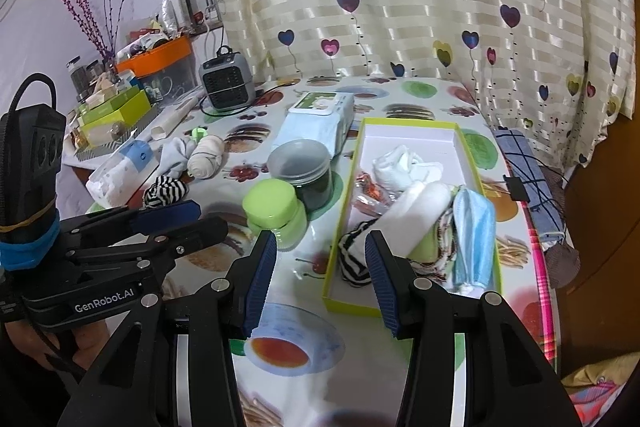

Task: Organize soft objects
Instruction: 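Withdraw both grippers from the box back over the table, then move the left gripper down onto the black-and-white striped cloth, then close the left gripper on the striped cloth while the right gripper grasps the white rolled bandage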

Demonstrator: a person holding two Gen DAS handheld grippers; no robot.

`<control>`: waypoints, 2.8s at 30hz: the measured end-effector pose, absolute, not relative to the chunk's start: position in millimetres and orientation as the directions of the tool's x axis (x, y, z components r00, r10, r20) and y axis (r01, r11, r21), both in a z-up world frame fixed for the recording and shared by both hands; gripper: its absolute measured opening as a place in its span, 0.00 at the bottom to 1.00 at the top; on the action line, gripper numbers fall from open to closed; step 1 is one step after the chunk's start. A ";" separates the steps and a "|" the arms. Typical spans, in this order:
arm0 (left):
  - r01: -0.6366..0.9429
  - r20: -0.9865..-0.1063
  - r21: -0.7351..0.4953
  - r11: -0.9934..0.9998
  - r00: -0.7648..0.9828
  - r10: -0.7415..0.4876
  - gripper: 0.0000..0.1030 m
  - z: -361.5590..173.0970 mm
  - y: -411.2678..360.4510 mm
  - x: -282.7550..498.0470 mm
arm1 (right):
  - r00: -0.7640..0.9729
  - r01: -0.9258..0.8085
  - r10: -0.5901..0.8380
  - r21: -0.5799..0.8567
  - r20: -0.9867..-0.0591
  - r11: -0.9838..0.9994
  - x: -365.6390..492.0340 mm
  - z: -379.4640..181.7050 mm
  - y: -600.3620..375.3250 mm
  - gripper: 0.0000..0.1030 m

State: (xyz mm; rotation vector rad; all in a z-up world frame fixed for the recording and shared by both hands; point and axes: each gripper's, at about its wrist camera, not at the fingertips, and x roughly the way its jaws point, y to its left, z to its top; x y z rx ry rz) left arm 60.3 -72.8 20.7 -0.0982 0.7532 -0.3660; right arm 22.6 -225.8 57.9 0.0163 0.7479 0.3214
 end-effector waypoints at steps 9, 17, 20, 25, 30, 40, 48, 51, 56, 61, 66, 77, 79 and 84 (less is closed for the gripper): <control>0.272 -0.655 -0.214 0.938 0.673 -0.345 0.41 20.2 -63.1 57.3 | 0.674 -0.311 0.314 0.128 -0.669 0.942 24.1 57.3 -211.5 0.46; 0.248 -0.657 -0.206 0.947 0.682 -0.322 0.41 20.0 -56.0 55.0 | 0.664 -0.340 0.332 0.125 -0.670 0.932 26.1 56.6 -199.5 0.46; 0.238 -0.658 -0.203 0.950 0.685 -0.313 0.41 19.9 -53.1 54.5 | 0.662 -0.343 0.336 0.128 -0.670 0.931 26.3 56.2 -197.0 0.46; 0.226 -0.660 -0.208 0.951 0.685 -0.308 0.41 17.4 -48.9 54.2 | 0.655 -0.357 0.349 0.133 -0.670 0.925 27.2 55.9 -191.0 0.46; 0.224 -0.653 -0.210 0.952 0.692 -0.307 0.41 15.9 -43.9 52.4 | 0.648 -0.375 0.360 0.131 -0.671 0.918 29.4 55.4 -182.4 0.46; 0.168 -0.678 -0.211 0.963 0.684 -0.267 0.41 2.7 -16.4 53.7 | 0.615 -0.422 0.392 0.135 -0.684 0.897 37.3 49.1 -154.7 0.46; 0.104 -0.673 -0.222 0.969 0.703 -0.230 0.41 -0.4 14.0 56.2 | 0.598 -0.457 0.414 0.131 -0.686 0.880 45.5 49.7 -130.3 0.46; 0.071 -0.673 -0.228 0.971 0.709 -0.210 0.41 -1.7 27.3 59.5 | 0.593 -0.468 0.419 0.129 -0.688 0.874 49.4 49.6 -121.9 0.46; -0.002 -0.669 -0.261 0.965 0.722 -0.180 0.41 -3.3 55.9 64.7 | 0.582 -0.480 0.422 0.125 -0.695 0.868 56.6 47.1 -108.3 0.46; -0.072 -0.667 -0.250 0.966 0.735 -0.118 0.42 -6.8 80.8 69.8 | 0.568 -0.495 0.430 0.126 -0.702 0.860 65.4 43.0 -95.0 0.46; -0.117 -0.684 -0.232 0.966 0.725 -0.076 0.44 -14.0 95.7 81.2 | 0.555 -0.511 0.439 0.127 -0.706 0.850 75.8 39.5 -82.3 0.46; -0.127 -0.708 -0.238 0.963 0.701 -0.083 0.59 -31.3 105.0 108.8 | 0.534 -0.518 0.448 0.141 -0.717 0.844 104.9 29.9 -62.4 0.46; -0.134 -0.712 -0.244 0.961 0.697 -0.084 0.59 -34.2 107.0 112.5 | 0.531 -0.516 0.449 0.147 -0.719 0.844 111.2 27.5 -59.3 0.46; -0.137 -0.731 -0.255 0.957 0.675 -0.099 0.59 -44.8 108.3 122.4 | 0.514 -0.513 0.453 0.162 -0.729 0.843 130.3 19.5 -48.5 0.46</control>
